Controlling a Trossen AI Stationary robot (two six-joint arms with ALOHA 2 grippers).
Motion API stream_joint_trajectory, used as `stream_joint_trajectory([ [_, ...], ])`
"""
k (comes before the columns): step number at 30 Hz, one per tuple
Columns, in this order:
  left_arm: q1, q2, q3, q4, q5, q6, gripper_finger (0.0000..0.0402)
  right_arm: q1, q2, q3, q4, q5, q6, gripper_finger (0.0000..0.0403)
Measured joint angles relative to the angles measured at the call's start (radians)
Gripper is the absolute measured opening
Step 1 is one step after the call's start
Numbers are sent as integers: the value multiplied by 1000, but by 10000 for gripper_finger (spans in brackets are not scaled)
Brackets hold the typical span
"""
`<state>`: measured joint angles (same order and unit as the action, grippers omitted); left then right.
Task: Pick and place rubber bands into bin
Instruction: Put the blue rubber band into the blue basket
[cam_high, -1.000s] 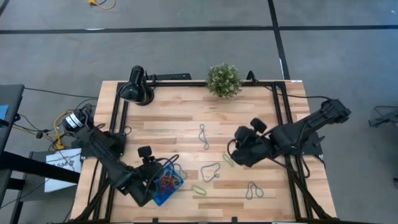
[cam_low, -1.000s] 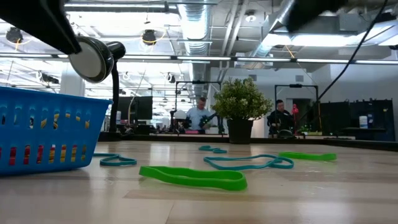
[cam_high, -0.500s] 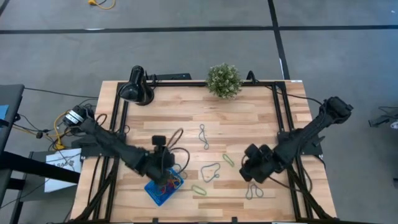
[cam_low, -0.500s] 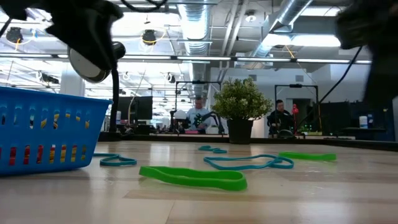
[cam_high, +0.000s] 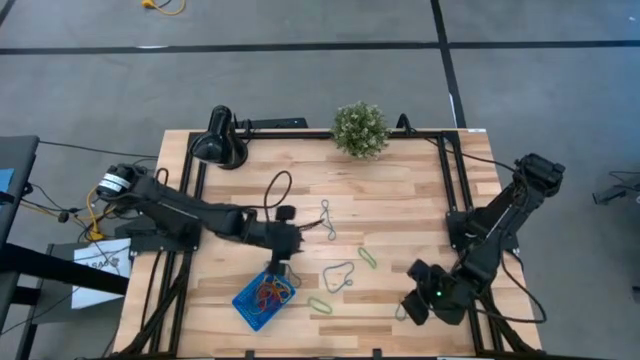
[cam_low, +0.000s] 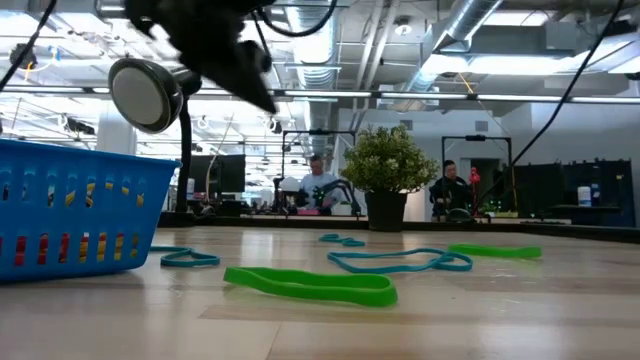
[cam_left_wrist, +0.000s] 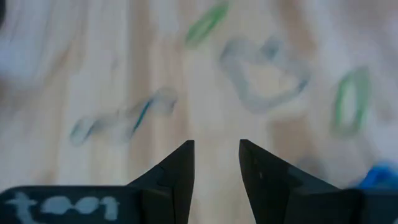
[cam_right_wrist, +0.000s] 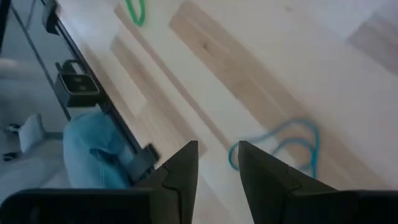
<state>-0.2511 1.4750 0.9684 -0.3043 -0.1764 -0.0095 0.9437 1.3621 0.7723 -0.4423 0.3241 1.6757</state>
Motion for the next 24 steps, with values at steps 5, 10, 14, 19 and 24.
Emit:
stream_joint_trajectory([
  [5,83,0,-79,268,32,89,116,0,10,0,-33,-109,119,107],
  [10,149,35,-91,285,83,88,116,-10,92,0,-99,-273,165,108],
  [14,174,87,-90,299,86,67,116,-32,166,-1,-128,-396,186,108],
  [19,183,141,-90,305,85,70,116,-70,233,1,-118,-474,152,108],
  [24,182,148,-89,331,90,59,116,-95,278,6,-121,-521,118,108],
])
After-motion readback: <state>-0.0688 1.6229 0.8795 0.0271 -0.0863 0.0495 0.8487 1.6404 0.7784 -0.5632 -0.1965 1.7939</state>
